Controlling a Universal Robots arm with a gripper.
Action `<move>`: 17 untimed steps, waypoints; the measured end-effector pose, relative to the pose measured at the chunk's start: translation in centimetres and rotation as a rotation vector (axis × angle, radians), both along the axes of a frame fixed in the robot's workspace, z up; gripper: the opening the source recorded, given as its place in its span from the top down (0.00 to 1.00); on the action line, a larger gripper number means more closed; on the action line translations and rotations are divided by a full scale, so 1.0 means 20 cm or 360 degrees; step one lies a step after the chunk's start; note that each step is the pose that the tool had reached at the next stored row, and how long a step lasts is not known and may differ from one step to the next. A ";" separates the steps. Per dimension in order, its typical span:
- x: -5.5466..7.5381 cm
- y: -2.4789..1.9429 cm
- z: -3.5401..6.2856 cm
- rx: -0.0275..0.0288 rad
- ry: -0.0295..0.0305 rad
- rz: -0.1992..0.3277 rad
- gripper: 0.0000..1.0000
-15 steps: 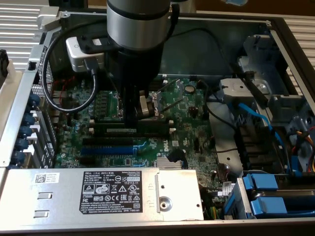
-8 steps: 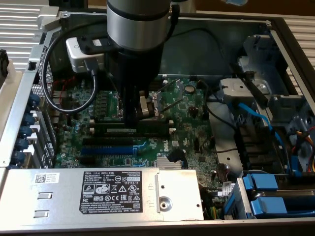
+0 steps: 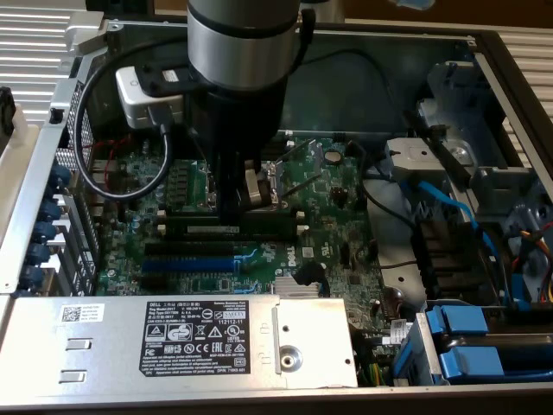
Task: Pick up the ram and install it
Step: 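Press down the ram until it locks into place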
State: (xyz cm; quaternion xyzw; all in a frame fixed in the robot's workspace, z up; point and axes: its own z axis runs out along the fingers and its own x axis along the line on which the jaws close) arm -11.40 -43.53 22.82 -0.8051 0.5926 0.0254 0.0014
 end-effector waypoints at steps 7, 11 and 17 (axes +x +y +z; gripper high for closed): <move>0.00 -0.005 -0.005 0.00071 -0.00003 0.0000 0.89; 0.00 -0.006 -0.006 0.00102 0.00001 0.0000 0.89; 0.00 -0.007 -0.007 0.00140 0.00000 0.0000 0.89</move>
